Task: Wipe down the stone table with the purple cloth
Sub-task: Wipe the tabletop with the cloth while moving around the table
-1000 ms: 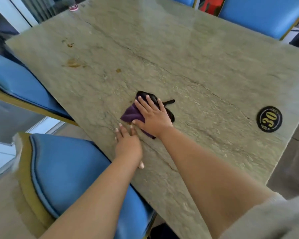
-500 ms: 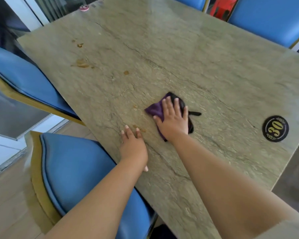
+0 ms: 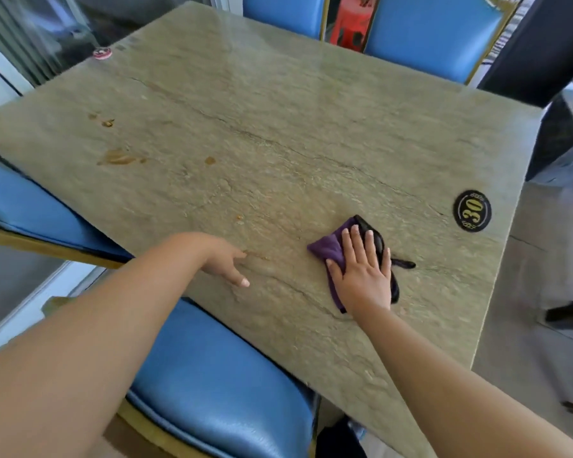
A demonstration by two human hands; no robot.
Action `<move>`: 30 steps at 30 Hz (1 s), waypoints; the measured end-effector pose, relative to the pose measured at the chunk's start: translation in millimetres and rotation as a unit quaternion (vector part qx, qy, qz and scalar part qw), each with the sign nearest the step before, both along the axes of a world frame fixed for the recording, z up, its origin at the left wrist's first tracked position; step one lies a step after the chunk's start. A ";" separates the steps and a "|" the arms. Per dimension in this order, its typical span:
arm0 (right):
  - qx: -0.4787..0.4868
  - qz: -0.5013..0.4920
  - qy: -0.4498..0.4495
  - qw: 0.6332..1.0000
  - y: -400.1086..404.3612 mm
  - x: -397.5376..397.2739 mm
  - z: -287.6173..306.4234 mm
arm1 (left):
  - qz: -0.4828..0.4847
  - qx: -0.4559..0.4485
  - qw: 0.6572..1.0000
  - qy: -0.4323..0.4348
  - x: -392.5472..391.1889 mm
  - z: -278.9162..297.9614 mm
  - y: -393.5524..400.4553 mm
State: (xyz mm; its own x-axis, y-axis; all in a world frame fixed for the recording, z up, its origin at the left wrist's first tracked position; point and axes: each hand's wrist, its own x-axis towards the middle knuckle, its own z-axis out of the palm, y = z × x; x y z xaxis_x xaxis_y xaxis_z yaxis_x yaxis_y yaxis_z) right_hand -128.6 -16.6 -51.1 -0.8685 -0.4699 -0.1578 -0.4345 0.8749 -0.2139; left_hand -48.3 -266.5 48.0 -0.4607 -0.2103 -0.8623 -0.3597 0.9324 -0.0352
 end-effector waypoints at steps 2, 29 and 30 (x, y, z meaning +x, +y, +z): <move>0.002 -0.026 -0.002 1.000 -0.9 28.3 1.5 | -0.035 0.014 0.999 0.031 0.4 3.5 -13.7; 0.093 0.041 -0.135 0.986 -88.9 124.0 17.3 | -0.081 0.060 0.992 0.082 29.2 -49.8 -98.1; 0.094 0.056 -0.126 0.986 -95.8 124.8 16.9 | -0.083 0.059 0.991 0.083 29.2 -49.1 -97.5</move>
State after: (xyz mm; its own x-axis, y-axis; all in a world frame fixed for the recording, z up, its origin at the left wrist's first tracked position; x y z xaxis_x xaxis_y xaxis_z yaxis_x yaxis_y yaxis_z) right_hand -3.8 -112.4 -34.1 -0.7350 -0.5022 -0.4556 -0.4840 0.8591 -0.1662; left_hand -19.1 -363.9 -1.2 -0.6177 -0.0220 -0.7861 -0.1936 0.9731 0.1248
